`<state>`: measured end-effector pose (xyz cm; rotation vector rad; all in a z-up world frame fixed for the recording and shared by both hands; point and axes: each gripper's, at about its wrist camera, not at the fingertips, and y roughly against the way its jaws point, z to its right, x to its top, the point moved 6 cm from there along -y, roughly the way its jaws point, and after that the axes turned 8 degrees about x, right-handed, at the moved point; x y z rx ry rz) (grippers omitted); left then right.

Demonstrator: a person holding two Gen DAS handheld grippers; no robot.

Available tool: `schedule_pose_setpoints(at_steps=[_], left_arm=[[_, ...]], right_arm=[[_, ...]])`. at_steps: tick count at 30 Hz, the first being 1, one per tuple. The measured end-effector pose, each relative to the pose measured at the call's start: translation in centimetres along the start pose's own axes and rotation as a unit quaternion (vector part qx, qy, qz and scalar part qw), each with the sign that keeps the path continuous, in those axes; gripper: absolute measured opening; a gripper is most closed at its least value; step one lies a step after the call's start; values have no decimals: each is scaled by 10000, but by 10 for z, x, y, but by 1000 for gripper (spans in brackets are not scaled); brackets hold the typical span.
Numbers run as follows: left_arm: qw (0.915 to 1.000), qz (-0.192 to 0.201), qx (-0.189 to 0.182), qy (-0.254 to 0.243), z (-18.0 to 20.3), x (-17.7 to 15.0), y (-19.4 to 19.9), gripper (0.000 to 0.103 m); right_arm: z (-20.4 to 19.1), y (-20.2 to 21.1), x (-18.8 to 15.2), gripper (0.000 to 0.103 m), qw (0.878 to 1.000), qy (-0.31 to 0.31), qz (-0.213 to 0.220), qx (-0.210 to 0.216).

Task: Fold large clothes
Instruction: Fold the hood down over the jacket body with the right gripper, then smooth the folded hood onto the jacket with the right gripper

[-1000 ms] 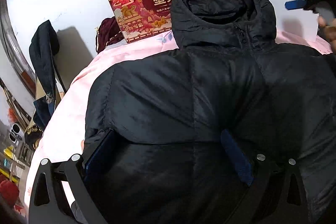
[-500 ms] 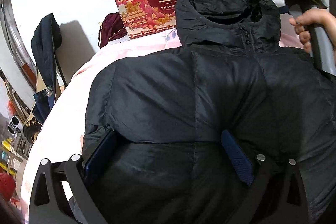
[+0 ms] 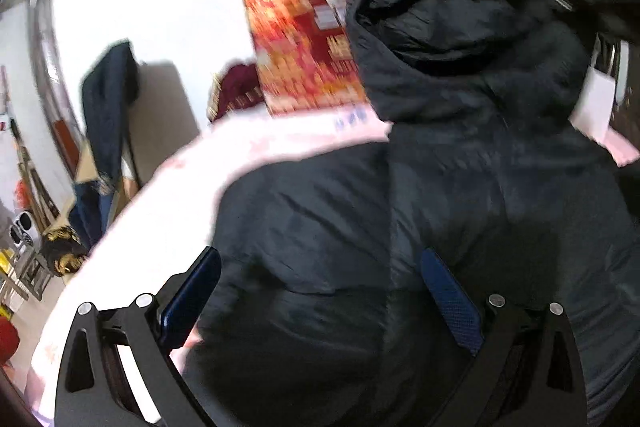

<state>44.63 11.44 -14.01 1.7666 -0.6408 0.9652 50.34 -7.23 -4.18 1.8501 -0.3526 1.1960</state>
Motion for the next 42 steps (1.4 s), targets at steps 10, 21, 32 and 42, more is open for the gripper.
schedule_pose_setpoints(at_steps=[10,21,32,42], left_arm=[[9977,584,-140,316,-35,-6,88,100],[9940,864,613,-259,-41,-37,137,100],[9881,1217,858,-394,-47,-34,170,100],[9804,1658,844,-650,-31,-17,195,100]], right_arm=[[-26,63,-155,16,9933,552,-980,-263],[-29,126,-190,76,9856,1189,-768,-928],[-54,175,-144,76,9968,617,311,-400],[-105,168,-112,76,9932,975,621,104]])
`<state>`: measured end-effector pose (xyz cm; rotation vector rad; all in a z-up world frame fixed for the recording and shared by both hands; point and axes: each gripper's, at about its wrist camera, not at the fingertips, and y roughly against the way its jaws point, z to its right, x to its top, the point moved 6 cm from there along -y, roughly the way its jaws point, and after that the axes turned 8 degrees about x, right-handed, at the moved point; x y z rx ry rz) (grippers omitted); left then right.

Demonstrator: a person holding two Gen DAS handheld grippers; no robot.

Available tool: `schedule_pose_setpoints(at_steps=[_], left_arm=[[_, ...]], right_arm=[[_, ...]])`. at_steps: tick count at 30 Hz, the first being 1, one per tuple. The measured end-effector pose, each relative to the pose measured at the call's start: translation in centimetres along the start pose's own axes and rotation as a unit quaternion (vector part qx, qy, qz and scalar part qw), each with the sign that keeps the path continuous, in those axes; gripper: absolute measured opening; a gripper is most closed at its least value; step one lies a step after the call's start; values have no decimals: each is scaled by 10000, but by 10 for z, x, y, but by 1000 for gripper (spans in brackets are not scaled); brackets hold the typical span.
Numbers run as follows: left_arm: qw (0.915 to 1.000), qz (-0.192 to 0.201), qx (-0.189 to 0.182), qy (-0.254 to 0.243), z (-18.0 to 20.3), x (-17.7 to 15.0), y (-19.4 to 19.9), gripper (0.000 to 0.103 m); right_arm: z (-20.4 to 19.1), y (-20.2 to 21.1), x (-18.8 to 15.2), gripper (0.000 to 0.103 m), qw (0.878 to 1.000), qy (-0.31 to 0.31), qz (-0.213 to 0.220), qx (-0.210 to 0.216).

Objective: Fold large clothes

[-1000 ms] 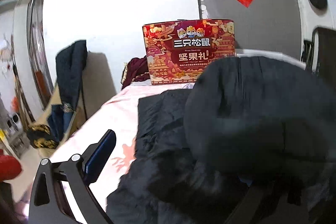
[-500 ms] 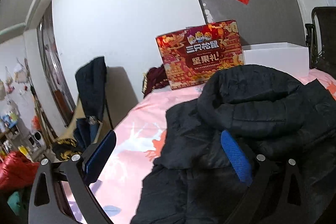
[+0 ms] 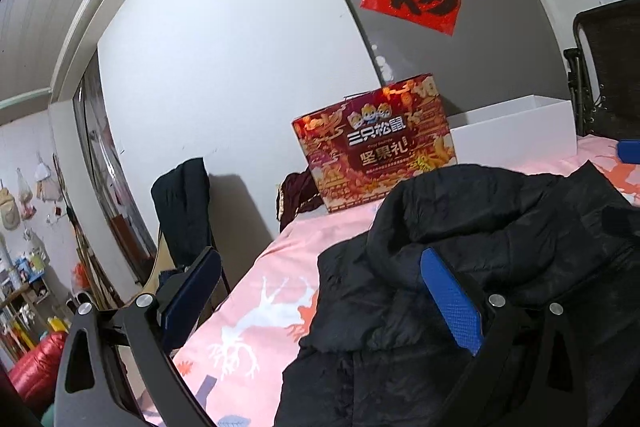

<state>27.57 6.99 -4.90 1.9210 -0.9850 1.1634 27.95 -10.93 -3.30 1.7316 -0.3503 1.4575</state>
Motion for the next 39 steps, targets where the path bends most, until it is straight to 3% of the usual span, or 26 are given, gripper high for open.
schedule_pose_setpoints(at_steps=[11,16,19,21,24,25,27,29,32,34,36,39], left_arm=[[9997,-177,-113,-138,20,-2,-28,100],[9988,-395,-196,-231,31,-15,-46,100],[9965,-691,-302,-360,42,-29,-61,100],[9907,-1151,-454,-571,56,-48,-76,100],[9696,-2085,-848,-954,79,-91,-100,100],[9649,-2243,-956,-980,82,-100,-102,100],[9660,-2201,-1044,-870,77,-99,-99,100],[9715,-2004,-1050,-710,68,-91,-92,100],[9770,-1774,-1075,-489,53,-82,-86,100],[9771,-1751,-1167,-317,43,-75,-89,100],[9755,-1816,-1230,-195,37,-68,-98,100],[9770,-1821,-1105,-122,31,-59,-107,100]], right_arm=[[14,-39,-21,76,9987,-202,-450,101],[30,-59,-48,76,9957,-390,-845,11],[51,-72,-73,75,9892,-669,-1291,-166],[67,-78,-88,70,9827,-963,-1559,-260],[95,-73,-99,61,9753,-1586,-1525,-216],[102,-68,-99,60,9744,-1698,-1448,-259],[108,-58,-97,61,9736,-1833,-1330,-277],[108,-49,-94,62,9708,-2053,-1237,-136],[99,-40,-85,68,9627,-2454,-1069,398],[93,-43,-77,78,9565,-2636,-1039,697],[90,-56,-67,79,9481,-2877,-1006,910],[85,-87,-61,80,9218,-3485,-1110,1285]])
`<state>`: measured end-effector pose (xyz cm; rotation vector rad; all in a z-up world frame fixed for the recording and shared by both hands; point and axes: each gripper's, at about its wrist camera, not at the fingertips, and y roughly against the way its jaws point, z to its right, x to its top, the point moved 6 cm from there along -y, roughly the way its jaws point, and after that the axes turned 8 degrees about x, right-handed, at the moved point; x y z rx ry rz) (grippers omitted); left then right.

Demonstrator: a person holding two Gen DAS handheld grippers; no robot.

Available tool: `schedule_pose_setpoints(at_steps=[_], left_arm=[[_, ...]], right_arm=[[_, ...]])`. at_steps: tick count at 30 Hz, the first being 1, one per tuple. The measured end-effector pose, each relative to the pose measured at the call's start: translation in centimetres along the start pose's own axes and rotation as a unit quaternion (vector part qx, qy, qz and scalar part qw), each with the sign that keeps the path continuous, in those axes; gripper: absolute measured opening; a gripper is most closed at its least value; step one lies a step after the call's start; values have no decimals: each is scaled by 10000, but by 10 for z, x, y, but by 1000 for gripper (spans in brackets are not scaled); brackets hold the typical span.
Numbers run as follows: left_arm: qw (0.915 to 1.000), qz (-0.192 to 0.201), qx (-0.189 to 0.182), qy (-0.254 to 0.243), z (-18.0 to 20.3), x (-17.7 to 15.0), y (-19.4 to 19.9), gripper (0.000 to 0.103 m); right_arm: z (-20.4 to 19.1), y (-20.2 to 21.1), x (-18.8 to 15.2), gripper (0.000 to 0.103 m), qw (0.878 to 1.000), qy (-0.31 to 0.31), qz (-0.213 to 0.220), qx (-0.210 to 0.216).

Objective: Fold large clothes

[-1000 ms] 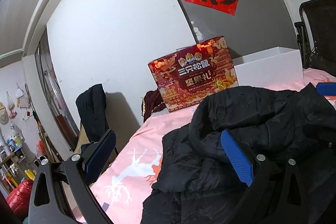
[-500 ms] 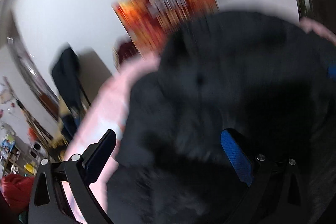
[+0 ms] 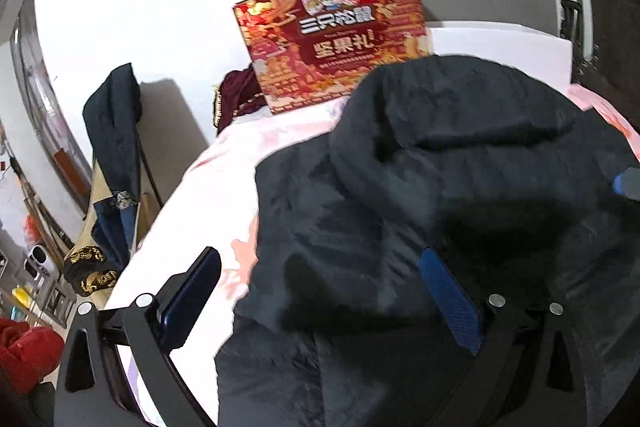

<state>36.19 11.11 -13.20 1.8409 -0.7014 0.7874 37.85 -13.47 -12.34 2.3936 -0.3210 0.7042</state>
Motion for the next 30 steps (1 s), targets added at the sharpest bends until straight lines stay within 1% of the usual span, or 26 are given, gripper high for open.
schedule_pose_setpoints(at_steps=[2,3,4,5,6,7,9,10,12,13,15,17,18,19,21,22,23,25,26,28,30], left_arm=[[10000,36,-28,30,0,3,0,100],[10000,47,-36,17,2,4,-1,100],[10000,56,-10,-14,4,3,-1,100],[10000,58,28,-45,6,1,0,100],[9999,58,86,-97,7,0,1,100],[9998,70,116,-125,7,-1,2,100],[9996,168,166,-145,3,-2,8,100],[9995,212,177,-129,0,-2,11,100],[9996,256,133,-31,-3,-1,15,100],[9997,230,75,28,-4,0,14,100],[9999,131,-51,29,2,2,9,100],[10000,52,40,-62,9,1,3,100],[9998,29,101,-139,14,1,0,100],[9998,36,120,-174,15,2,0,100],[9995,213,150,-177,13,12,8,100],[9992,321,161,-172,12,18,12,100],[9987,448,187,-163,9,28,17,100],[9977,636,209,-146,9,49,24,100],[9971,719,210,-141,11,59,26,100],[9944,1024,255,-56,16,87,32,100],[9934,1132,167,57,23,111,30,100]], right_arm=[[-1,-20,5,80,9996,-241,-79,112],[-2,-25,7,75,9997,-227,-29,83],[-3,-28,10,35,9999,-152,48,29],[-1,-27,15,11,9999,-84,76,-108],[3,-19,19,7,9996,-95,198,-195],[10,-6,23,7,9988,-102,369,-300],[22,14,24,7,9977,-84,459,-483],[29,22,23,7,9975,-94,433,-548],[44,30,12,7,9973,-96,220,-699],[52,30,3,8,9963,-55,102,-846],[58,25,-11,9,9959,38,-24,-899],[54,24,-17,14,9944,322,-50,-1006],[49,23,-15,20,9934,435,-73,-1056],[44,27,-13,28,9924,541,-72,-1101],[31,41,-4,38,9883,805,192,-1281],[19,51,4,38,9853,978,436,-1333],[13,57,11,38,9835,1068,582,-1337],[-8,67,35,38,9779,1234,992,-1363],[-13,68,44,38,9762,1261,1106,-1372],[-30,62,72,38,9718,1338,1400,-1346],[-38,50,88,38,9700,1393,1463,-1353]])
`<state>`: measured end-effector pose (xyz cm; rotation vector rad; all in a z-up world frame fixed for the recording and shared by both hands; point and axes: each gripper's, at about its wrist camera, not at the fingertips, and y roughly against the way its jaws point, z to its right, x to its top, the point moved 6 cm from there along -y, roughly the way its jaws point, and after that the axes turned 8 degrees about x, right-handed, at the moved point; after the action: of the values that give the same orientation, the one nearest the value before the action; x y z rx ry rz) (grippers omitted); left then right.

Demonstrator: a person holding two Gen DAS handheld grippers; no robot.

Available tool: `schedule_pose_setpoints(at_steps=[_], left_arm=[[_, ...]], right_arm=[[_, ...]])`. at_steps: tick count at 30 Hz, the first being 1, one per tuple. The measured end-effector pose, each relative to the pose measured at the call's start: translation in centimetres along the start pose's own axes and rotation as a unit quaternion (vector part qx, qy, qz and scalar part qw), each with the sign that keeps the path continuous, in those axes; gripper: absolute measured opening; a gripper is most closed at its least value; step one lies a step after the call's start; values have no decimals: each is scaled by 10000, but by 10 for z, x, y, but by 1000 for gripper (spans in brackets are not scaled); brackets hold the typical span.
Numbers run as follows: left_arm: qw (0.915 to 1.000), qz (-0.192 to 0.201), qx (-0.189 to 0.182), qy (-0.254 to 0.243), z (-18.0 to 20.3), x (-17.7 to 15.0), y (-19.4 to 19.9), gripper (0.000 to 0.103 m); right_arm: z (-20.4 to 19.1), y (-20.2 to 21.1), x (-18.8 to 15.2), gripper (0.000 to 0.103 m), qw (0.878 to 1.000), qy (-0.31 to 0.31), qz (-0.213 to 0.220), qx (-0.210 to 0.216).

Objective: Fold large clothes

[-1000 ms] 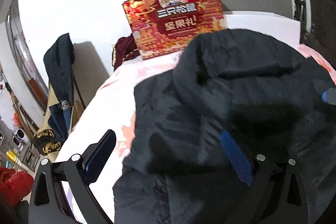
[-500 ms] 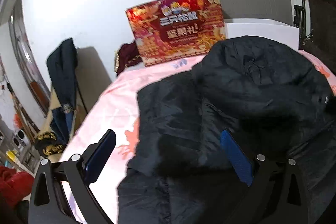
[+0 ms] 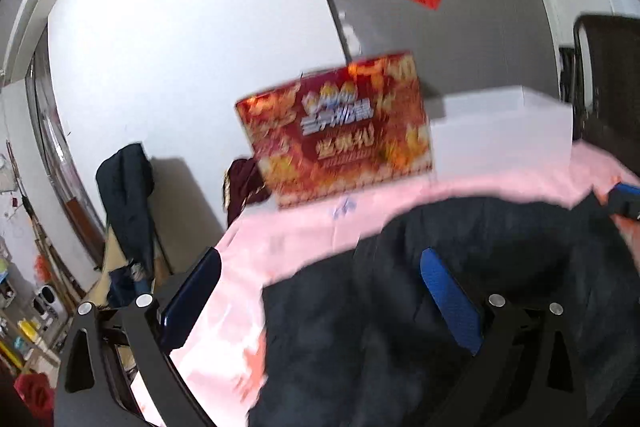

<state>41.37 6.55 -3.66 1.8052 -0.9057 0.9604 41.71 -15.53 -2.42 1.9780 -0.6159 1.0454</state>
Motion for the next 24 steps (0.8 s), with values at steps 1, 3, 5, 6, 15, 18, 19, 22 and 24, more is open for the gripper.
schedule_pose_setpoints(at_steps=[1,3,5,6,15,18,19,22,24], left_arm=[[9999,-45,-71,74,5,7,-7,100],[9994,-238,-183,144,18,10,-25,100],[9986,-502,-155,46,32,-2,-46,100],[9979,-628,-125,-22,37,-11,-55,100],[9832,-1753,-473,-181,51,-107,-120,100],[9840,-1707,-473,-200,52,-110,-120,100],[9841,-1696,-491,-175,51,-110,-120,100],[9853,-1624,-520,-42,43,-105,-112,100],[9883,-1448,-477,39,34,-95,-99,100]], right_arm=[[-3,-17,5,38,9999,80,11,-140],[-2,-41,3,38,9995,125,-71,-291],[6,-69,-17,38,9986,33,-409,-344],[10,-77,-30,38,9975,-23,-613,-348],[37,-111,-84,39,9873,-381,-1540,-129],[38,-111,-83,40,9873,-384,-1540,-102],[38,-111,-82,40,9879,-377,-1500,-78],[29,-94,-73,42,9917,-211,-1265,-82],[19,-76,-62,42,9946,-14,-1038,-60]])
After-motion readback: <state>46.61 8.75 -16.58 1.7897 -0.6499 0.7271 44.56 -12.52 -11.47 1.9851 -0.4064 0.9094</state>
